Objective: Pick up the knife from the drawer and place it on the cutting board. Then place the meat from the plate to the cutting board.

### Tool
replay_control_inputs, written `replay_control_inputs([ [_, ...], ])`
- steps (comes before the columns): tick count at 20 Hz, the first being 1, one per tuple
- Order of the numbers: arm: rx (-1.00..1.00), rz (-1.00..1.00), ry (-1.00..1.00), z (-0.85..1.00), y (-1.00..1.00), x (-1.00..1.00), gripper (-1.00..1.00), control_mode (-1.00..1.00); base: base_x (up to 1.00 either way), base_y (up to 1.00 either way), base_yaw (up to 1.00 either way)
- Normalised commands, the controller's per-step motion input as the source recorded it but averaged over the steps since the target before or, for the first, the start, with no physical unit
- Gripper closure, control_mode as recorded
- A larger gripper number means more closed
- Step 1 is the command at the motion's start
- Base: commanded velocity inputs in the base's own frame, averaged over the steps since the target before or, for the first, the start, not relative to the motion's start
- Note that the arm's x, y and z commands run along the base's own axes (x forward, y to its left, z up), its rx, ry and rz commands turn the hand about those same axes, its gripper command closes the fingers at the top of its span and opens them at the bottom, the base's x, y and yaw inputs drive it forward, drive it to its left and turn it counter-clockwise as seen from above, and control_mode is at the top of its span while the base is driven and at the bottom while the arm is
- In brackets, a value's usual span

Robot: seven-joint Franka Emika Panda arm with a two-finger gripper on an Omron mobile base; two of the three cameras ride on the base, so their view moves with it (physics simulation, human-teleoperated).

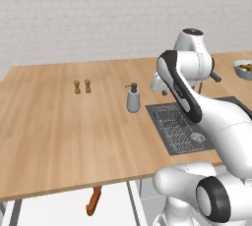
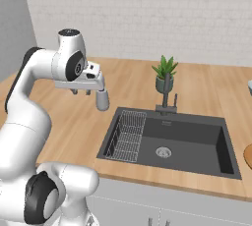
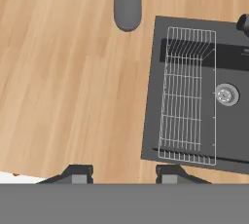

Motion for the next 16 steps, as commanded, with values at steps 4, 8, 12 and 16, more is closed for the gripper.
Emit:
replay_control_inputs([
  [4, 0.0, 0.01, 0.04, -0.24, -0.13, -0.28, -1.0, -1.0, 0.0, 0.0, 0.0],
  [8, -0.14, 0.09, 0.04, -0.56, -0.01, -0.12, -1.0, -1.0, 0.0, 0.0, 0.0],
  [12, 0.0, 0.0, 0.06, -0.17, -0.08, -0.07, -1.0, -1.0, 0.0, 0.0, 0.0],
  [16, 0.0, 0.01, 0.05, 0.0, 0.0, -0.05, -1.0, -1.0, 0.0, 0.0, 0.0],
])
